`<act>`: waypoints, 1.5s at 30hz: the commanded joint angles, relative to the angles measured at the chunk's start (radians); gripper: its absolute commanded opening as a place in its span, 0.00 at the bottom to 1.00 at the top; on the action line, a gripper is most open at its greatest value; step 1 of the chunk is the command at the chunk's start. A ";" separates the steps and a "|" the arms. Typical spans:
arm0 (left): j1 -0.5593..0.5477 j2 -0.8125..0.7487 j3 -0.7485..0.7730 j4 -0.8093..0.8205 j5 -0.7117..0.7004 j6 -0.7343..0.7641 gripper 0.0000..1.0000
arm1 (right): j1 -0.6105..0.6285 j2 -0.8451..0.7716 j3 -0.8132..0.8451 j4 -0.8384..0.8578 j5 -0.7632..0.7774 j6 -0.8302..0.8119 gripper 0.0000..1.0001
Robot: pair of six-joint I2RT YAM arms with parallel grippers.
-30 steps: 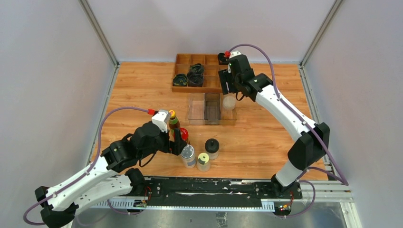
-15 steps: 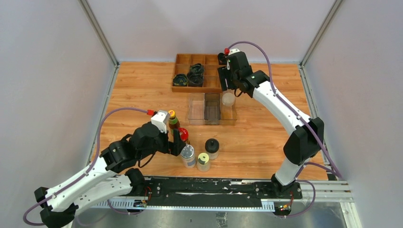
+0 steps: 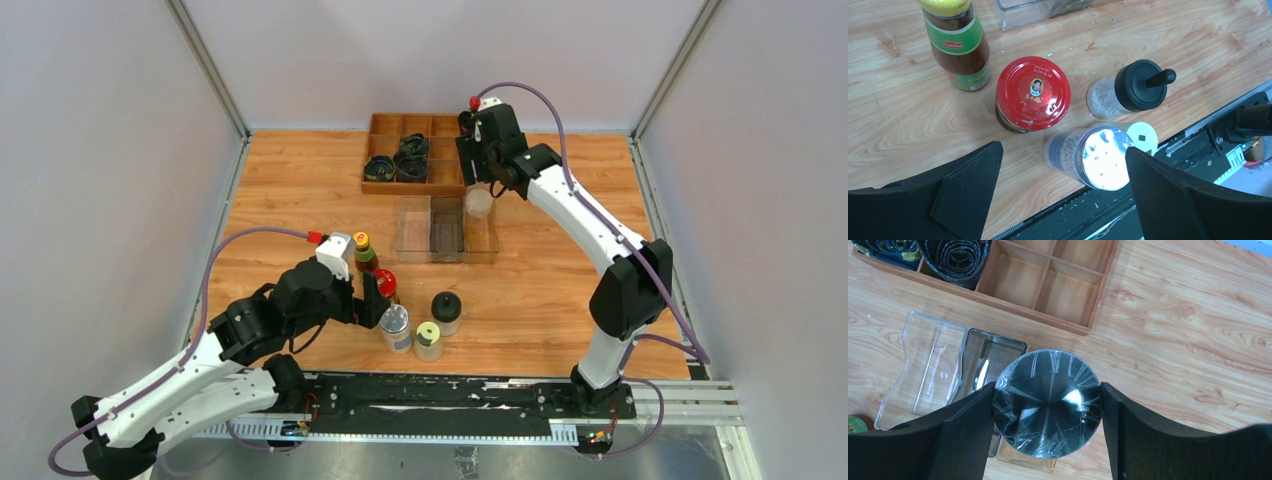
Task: Organize the condiment bottles
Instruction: Place the bottle in the storage box.
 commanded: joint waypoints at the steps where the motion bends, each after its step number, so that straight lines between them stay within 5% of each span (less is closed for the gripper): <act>1: -0.009 0.003 0.003 -0.007 0.010 0.001 1.00 | -0.019 0.020 0.055 0.043 0.005 -0.019 0.16; 45: -0.009 -0.013 -0.005 -0.007 0.030 -0.008 1.00 | -0.036 -0.024 -0.070 0.091 -0.025 0.019 0.15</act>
